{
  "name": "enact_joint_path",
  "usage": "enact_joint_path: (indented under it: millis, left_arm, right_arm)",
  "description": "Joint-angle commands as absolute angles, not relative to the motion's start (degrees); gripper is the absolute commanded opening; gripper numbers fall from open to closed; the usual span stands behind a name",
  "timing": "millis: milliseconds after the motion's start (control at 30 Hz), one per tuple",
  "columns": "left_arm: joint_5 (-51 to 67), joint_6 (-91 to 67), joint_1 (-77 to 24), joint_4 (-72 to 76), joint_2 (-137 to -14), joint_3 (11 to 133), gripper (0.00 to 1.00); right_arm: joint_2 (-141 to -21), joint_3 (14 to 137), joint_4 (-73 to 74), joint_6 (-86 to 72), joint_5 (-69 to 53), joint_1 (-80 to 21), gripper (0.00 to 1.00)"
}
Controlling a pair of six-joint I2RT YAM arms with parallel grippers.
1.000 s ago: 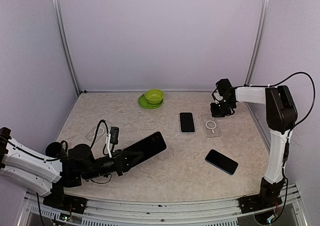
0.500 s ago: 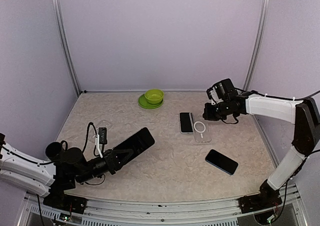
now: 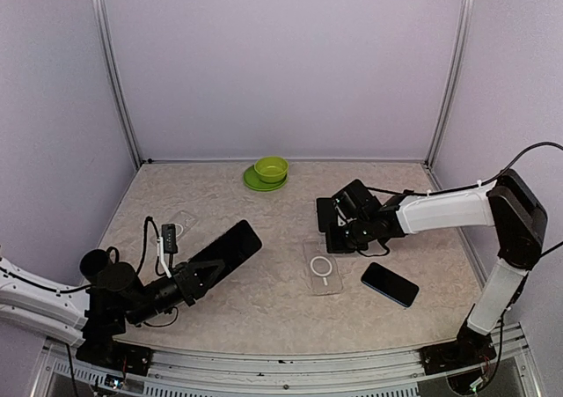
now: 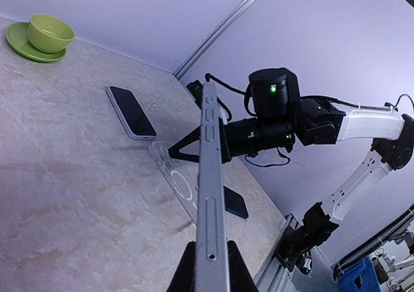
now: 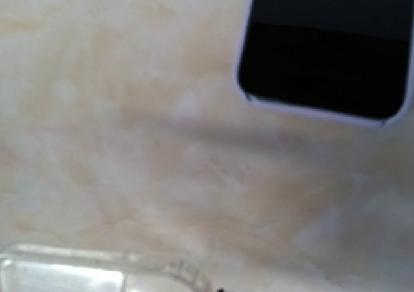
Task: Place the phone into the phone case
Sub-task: Place the phone case at the center of the board.
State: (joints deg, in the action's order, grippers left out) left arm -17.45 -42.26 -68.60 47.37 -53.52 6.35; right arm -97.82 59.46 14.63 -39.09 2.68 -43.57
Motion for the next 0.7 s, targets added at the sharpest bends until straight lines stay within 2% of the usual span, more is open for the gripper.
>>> enact_joint_path:
  millis: [0,267,500,667]
  left_arm:
    - [-18.8,-42.4,-69.5,49.4,-52.7,6.5,0.0]
    - [-19.2,-42.4,-69.7,50.0,-53.6,6.5,0.0]
    - [-19.3,-42.4,-69.8,50.8,-54.6,6.6,0.0]
    - [-19.1,-42.6,-69.8,51.4,-55.2,6.6,0.0]
  right_arm:
    - [-102.4,61.3,13.1,-41.6,4.3,-44.4,0.0]
    - [-104.9,62.5,13.0,-41.1,4.0,-45.0,0.01]
    - [-103.8,62.2,13.2,-40.0,3.0,-45.0,0.14]
    - [-102.6,61.6,13.9,-39.6,3.1,-45.0,0.17]
